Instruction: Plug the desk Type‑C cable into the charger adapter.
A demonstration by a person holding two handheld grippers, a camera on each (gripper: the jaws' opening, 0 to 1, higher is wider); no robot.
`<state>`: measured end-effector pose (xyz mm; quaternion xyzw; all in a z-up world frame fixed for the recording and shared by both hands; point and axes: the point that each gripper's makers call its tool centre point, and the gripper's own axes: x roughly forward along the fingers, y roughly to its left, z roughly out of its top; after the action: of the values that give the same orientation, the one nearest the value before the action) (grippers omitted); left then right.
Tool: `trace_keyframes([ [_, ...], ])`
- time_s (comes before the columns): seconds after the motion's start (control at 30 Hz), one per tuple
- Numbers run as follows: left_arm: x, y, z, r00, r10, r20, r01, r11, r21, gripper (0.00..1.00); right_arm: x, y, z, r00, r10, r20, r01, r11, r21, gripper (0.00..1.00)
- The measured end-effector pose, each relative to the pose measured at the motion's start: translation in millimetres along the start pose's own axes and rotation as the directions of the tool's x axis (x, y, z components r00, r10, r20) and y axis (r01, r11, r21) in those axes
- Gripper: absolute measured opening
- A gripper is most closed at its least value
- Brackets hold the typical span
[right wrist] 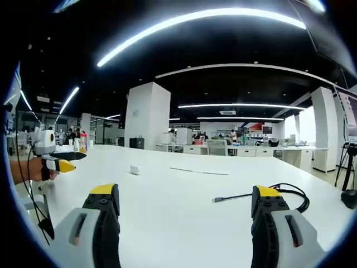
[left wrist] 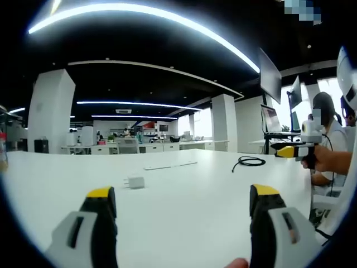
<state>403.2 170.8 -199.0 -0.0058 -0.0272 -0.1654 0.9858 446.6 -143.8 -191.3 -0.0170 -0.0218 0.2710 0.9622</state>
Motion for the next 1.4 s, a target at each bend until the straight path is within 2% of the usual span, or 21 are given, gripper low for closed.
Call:
trace_keyframes([
  [0.33,1.1,2.5,3.8,1.0,0.009,0.007,-0.009,1.0,0.004,1.0,0.6,-0.5,3.2,1.0,-0.012,0.014,0.012,1.0,-0.01,1.0],
  [0.47,-2.0,6.5,7.9,1.0,0.02,0.021,-0.02,1.0,0.0,1.0,0.2,-1.8,7.2,0.999,-0.02,0.044,0.02,1.0,-0.007,1.0],
  [0.63,-0.7,6.4,8.6,1.0,0.023,0.021,-0.023,1.0,-0.002,1.0,1.4,-0.8,8.1,0.998,-0.017,0.052,0.017,1.0,-0.005,1.0],
  [1.4,-5.5,9.9,11.0,0.999,0.023,0.031,-0.023,1.0,0.001,1.0,1.1,7.0,9.4,0.999,-0.006,0.048,0.007,1.0,-0.02,1.0],
])
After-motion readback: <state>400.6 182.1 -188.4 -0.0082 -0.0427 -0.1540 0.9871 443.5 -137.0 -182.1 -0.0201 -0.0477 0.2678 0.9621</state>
